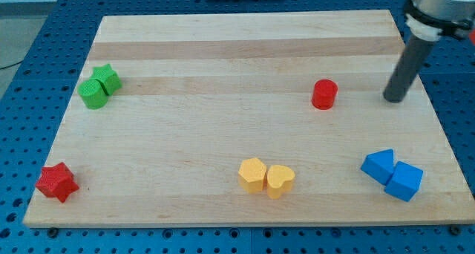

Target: Place the red circle diagonally to yellow hexagon

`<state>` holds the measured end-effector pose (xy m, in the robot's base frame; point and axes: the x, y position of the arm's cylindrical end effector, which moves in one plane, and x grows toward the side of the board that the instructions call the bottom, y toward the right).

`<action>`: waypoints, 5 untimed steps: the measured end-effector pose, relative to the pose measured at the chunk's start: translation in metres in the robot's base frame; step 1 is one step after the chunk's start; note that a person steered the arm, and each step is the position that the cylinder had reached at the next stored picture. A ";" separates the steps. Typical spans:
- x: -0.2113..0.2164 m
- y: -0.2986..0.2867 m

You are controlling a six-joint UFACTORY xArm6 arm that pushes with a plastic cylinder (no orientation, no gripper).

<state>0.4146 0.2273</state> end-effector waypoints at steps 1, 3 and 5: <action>-0.007 -0.044; 0.009 -0.115; 0.002 -0.180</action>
<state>0.4170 0.0478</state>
